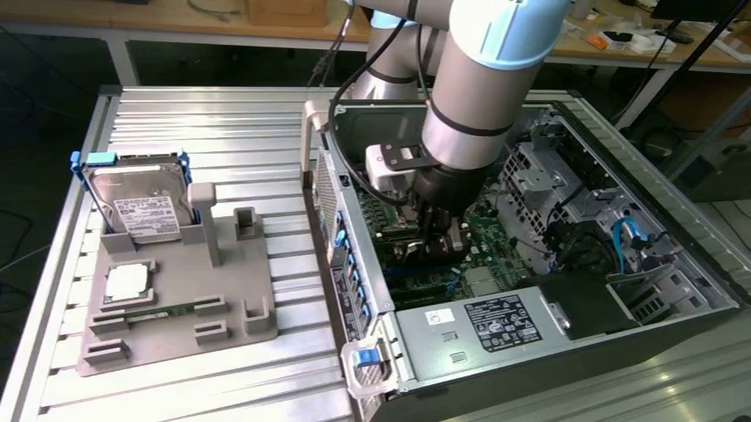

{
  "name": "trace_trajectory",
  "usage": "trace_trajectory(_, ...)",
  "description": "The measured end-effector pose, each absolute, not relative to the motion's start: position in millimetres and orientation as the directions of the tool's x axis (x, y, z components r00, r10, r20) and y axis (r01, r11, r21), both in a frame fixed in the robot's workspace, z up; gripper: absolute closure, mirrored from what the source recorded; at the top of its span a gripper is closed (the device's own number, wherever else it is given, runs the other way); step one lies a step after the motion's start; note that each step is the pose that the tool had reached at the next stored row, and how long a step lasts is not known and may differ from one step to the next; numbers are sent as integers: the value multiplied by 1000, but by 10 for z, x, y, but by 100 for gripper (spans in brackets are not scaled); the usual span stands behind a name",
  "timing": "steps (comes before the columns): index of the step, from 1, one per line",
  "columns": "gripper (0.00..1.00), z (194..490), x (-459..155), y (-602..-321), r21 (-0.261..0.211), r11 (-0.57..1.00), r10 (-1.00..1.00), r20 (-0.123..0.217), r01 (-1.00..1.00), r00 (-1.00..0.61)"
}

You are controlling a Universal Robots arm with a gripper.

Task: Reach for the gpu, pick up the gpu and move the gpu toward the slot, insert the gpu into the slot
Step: 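Insert the gpu into the slot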

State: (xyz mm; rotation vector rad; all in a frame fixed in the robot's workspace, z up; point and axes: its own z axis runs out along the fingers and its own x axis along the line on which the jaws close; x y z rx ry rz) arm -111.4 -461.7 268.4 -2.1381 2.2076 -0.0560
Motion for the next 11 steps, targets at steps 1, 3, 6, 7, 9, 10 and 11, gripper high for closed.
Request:
trace_trajectory(1,73,2683,-1114,-4617,-73,33,-999,-23,-997,-31)
trace_trajectory(3,73,2682,-1114,-4617,-73,33,-999,-23,-997,-31)
trace_trajectory(6,73,2677,-1114,-4617,-73,33,-999,-23,-997,-31)
trace_trajectory(7,73,2675,-1114,-4618,-73,33,-999,-23,-997,-31)
trace_trajectory(9,73,2672,-1116,-4618,-73,33,-999,-23,-997,-31)
trace_trajectory(10,73,2669,-1118,-4617,-73,33,-999,-24,-997,-31)
trace_trajectory(11,73,2668,-1118,-4618,-73,33,-999,-24,-997,-31)
